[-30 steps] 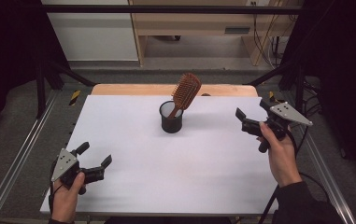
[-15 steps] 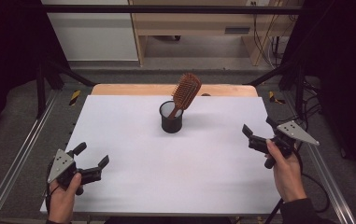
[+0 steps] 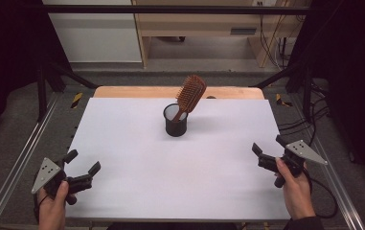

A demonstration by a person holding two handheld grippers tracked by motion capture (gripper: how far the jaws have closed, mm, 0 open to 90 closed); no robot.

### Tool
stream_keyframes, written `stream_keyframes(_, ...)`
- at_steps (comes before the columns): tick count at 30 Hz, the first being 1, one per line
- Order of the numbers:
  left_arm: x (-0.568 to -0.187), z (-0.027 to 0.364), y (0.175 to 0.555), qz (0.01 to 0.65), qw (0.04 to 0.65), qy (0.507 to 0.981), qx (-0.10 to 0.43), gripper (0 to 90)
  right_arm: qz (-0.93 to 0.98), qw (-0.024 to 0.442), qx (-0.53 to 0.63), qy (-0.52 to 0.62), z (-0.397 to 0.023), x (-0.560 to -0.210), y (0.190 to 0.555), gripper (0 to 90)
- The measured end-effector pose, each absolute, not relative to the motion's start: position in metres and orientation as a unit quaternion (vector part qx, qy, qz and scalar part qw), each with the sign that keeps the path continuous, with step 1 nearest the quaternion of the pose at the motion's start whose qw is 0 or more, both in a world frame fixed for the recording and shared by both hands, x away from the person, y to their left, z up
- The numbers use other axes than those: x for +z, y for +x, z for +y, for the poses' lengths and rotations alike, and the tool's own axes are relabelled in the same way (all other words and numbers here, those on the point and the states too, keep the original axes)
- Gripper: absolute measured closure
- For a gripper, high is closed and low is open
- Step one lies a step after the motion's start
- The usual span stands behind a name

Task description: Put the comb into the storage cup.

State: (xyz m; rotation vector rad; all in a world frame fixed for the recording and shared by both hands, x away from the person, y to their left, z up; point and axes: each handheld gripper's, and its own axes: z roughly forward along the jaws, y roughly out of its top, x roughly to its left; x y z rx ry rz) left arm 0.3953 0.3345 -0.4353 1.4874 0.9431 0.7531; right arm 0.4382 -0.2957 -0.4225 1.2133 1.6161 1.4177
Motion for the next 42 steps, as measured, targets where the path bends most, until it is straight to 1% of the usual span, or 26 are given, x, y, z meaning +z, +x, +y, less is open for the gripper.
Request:
stream_keyframes(13, -0.437, 0.330, 0.395, 0.392, 0.577, 0.642, 0.317, 2.3, 0.626, 0.338, 0.540, 0.449, -0.292, -0.444, 0.428, 5.3)
stream_keyframes(33, -0.440, 0.324, 0.396, 0.387, 0.571, 0.652, 0.315, 2.3, 0.651, 0.309, 0.552, 0.420, -0.272, -0.455, 0.423, 5.4)
stream_keyframes(42, -0.441, 0.320, 0.396, 0.381, 0.568, 0.658, 0.315, 2.3, 0.654, 0.312, 0.553, 0.411, -0.261, -0.456, 0.424, 5.7)
